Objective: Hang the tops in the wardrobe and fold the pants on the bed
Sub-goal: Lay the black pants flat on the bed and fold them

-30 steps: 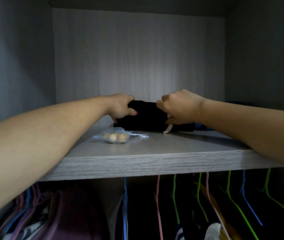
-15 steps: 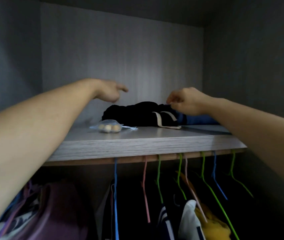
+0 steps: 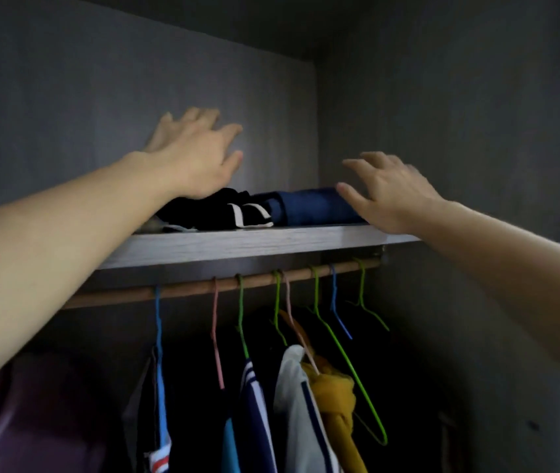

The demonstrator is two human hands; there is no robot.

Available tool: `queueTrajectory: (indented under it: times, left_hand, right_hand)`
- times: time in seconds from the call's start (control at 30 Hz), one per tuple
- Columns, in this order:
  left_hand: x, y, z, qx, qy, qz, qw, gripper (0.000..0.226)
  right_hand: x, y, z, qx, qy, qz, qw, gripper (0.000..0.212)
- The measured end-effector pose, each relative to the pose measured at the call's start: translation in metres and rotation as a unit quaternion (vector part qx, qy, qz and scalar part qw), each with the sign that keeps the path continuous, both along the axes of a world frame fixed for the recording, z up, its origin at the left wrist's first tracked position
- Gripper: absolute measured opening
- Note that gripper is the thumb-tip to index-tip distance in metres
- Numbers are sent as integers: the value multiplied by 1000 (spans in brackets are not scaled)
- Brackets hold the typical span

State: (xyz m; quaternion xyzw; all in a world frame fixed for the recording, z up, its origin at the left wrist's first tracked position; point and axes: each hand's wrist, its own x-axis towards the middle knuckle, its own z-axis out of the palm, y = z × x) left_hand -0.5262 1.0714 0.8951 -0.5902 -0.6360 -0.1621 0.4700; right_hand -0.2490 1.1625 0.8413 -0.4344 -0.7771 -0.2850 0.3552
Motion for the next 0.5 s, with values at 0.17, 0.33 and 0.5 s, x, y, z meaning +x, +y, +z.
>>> queueTrajectory:
  times: [0.17, 0.33, 0.5]
  left_hand:
    - [81, -25, -29, 92, -85, -77, 989, 59]
    - [219, -42, -73, 219, -97, -239, 941, 59]
    - [404, -33, -161, 199, -137, -346, 906, 59]
  right_hand:
    - [99, -47, -18, 128, -72, -85, 986, 59]
    - [239, -107, -54, 169, -29, -122, 978, 55]
    - [419, -167, -137, 91, 11, -210, 973, 60]
